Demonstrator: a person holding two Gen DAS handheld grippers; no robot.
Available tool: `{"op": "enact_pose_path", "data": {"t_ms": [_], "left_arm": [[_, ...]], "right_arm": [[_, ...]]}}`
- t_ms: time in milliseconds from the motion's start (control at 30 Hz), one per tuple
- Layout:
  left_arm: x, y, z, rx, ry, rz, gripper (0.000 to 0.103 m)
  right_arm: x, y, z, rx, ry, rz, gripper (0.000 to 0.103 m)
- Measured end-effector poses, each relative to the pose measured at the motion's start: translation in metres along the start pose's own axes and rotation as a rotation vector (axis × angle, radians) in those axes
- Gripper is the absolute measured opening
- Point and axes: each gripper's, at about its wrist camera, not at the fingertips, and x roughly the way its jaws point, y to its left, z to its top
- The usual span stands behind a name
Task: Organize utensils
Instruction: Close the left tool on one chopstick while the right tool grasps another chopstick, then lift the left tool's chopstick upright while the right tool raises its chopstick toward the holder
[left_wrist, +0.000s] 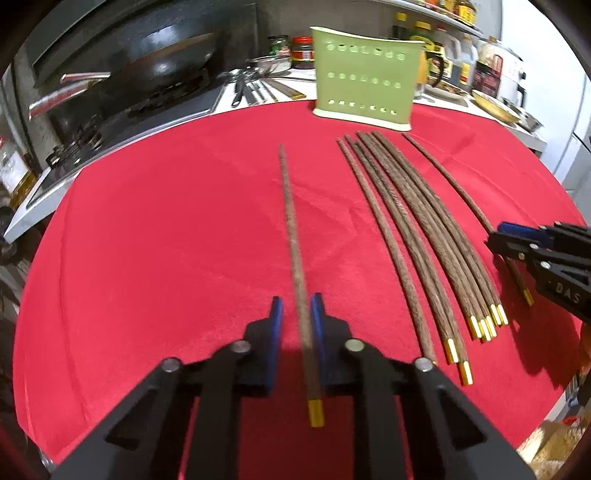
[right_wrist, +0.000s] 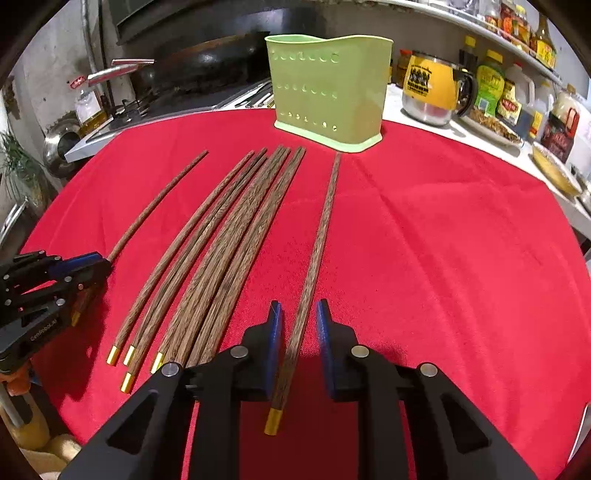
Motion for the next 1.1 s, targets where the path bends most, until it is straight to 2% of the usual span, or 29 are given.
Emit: {"op": "enact_pose_path", "data": {"t_ms": [100, 333, 467, 600, 700, 967, 1100], "left_arm": [[-0.003, -0.003, -0.004, 0.024, -0.009, -0.013, 0.011], [-0.018, -0.003, -0.028, 0.064, -0.021, 0.004, 0.012], [-0.029, -0.003, -0.044, 0.052, -0.037, -0.001, 0.017], [-0.033, -0.004, -0.051, 0.030, -0.052, -0.014, 0.019], [-0.034, -0.008, -0.052, 0.024, -0.050, -0.026, 0.024], [-0.032, -0.007, -0.048, -0.012, -0.030, -0.029, 0.024], [-0.027, -0.003, -0.043, -0.042, -0.028, -0.007, 0.024]], "right_arm": [[-0.004, 0.005, -0.005, -0.048, -0.006, -0.034, 0.012], [-0.025, -0.008, -0.034, -0.039, -0.013, -0.062, 0.011], [-0.037, -0.015, -0.052, -0.014, -0.044, -0.024, 0.016], [-0.046, -0.014, -0.067, -0.013, -0.085, -0.016, 0.029], [-0.049, -0.014, -0.073, -0.005, -0.108, -0.008, 0.029], [-0.048, -0.013, -0.073, 0.006, -0.148, -0.006, 0.028], [-0.044, -0.011, -0.070, -0.002, -0.152, -0.012, 0.027]]}}
